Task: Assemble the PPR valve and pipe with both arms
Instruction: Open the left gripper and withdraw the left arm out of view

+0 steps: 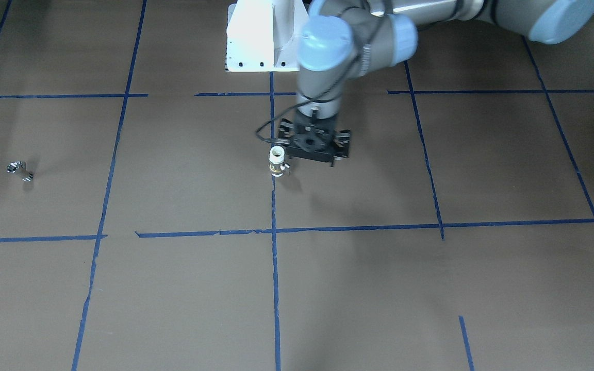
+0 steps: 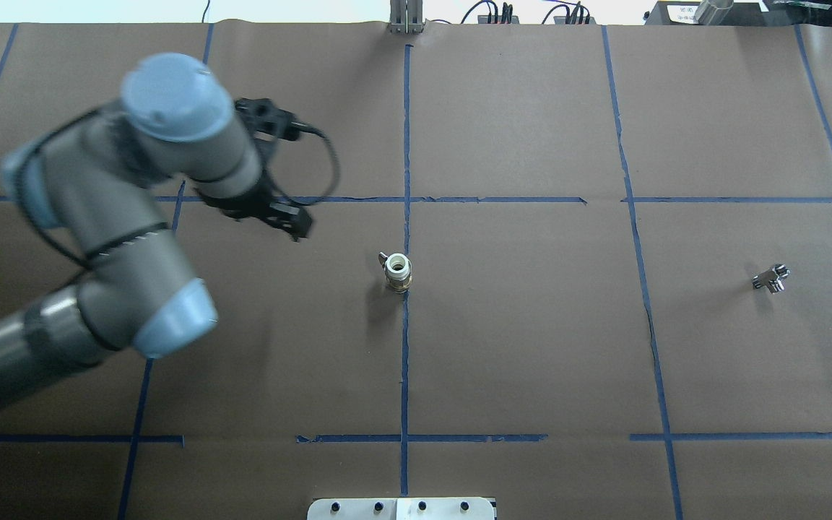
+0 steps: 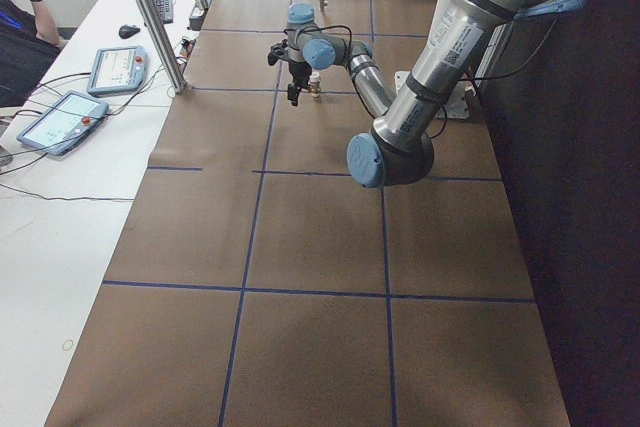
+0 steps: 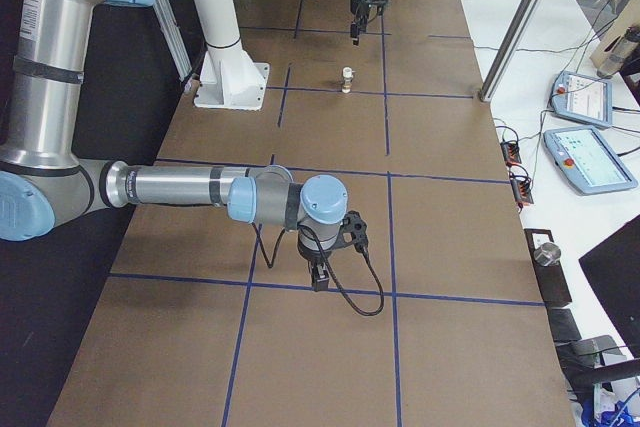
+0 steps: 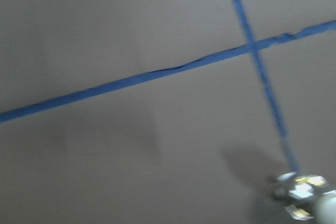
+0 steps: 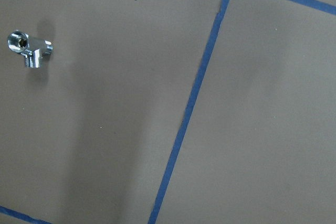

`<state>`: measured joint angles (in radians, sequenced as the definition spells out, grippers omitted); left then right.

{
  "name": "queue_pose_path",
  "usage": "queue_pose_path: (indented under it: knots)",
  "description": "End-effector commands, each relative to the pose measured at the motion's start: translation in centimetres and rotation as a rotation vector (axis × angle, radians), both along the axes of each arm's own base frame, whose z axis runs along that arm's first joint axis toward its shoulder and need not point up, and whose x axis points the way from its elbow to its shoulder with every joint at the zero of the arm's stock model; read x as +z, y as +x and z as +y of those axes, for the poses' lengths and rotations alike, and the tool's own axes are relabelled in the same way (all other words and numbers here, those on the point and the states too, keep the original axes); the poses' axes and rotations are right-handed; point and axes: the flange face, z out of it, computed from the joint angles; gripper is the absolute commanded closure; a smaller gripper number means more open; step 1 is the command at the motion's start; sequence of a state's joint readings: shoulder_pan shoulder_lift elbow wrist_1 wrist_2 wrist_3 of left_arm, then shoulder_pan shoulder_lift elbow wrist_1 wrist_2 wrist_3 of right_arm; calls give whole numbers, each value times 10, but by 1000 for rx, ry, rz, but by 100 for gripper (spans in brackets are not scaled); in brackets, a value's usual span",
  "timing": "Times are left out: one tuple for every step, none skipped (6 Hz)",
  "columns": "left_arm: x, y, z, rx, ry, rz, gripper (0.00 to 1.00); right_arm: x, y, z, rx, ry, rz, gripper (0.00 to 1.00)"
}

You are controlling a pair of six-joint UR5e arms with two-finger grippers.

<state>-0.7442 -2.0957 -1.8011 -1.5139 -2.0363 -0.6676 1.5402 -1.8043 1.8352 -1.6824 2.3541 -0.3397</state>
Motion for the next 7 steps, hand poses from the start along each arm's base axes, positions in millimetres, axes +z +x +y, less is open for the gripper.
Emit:
queue_pose_path:
  knots:
    - [110, -135, 22, -28, -76, -34, 0, -3, -1, -3, 0, 7, -1, 0]
    - [174, -199, 32, -57, -112, -109, 0, -10, -2, -11, -5, 27, 0, 0]
    - [220, -279, 26, -4, -36, -163, 0, -25, -5, -27, -7, 61, -3, 0]
    - [266, -360, 30, -31, -55, -166, 0, -57, -9, -52, -12, 129, -21, 0]
    - [323, -412, 44, -56, -164, -40, 0, -80, -23, -53, -17, 144, -60, 0]
    - [349, -440, 57, -110, -211, -4, 0, -90, -37, -53, 138, -56, -141, 0]
    - [351, -443, 65, -117, -218, -1, 0, -142, -98, -54, 112, -28, -154, 0]
